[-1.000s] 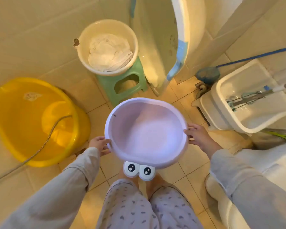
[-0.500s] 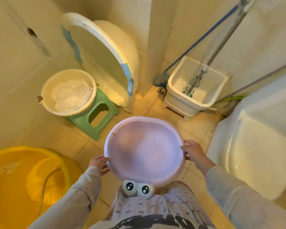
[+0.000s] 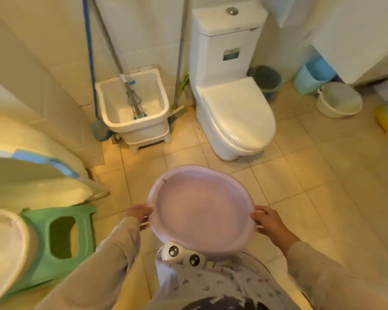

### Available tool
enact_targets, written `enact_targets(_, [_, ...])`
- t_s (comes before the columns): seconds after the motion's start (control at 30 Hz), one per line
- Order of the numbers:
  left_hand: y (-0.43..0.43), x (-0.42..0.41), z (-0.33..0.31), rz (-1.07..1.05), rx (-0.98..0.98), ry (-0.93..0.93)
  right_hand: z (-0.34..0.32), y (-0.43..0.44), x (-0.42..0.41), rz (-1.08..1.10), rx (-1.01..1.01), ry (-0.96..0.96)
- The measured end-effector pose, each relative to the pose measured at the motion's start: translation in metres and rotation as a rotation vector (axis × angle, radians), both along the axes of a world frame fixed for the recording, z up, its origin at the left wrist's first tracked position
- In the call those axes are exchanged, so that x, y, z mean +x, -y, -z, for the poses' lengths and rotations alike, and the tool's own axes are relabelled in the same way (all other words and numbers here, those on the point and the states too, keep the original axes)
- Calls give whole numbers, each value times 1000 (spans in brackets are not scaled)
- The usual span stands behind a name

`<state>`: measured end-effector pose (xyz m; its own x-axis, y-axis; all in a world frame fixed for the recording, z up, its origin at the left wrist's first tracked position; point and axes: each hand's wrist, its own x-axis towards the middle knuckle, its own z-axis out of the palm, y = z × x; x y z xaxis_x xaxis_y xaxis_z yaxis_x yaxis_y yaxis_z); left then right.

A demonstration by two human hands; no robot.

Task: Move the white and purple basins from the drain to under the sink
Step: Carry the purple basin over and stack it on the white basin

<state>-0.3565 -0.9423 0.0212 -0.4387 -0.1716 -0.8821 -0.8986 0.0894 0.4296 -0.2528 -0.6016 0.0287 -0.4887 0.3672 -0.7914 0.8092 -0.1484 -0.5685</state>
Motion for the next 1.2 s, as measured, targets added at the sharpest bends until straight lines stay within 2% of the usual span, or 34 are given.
enact_targets(0.33, [-183, -29, -16, 517, 42, -19, -1, -91, 127, 538, 2, -21])
enact_targets(0.53, [-300, -15, -12, 669, 23, -10, 10, -157, 176, 736, -43, -15])
enact_targets(0.7, [-391, 4, -5, 678, 9, 27, 15, -238, 197, 813, -33, -2])
enact_targets(0.93, [-513, 21, -4, 703, 41, 37, -6, -355, 213, 804, 22, -40])
enact_targets(1.2, [-644, -4, -1, 844, 70, 58, -5, -457, 208, 873, 55, -68])
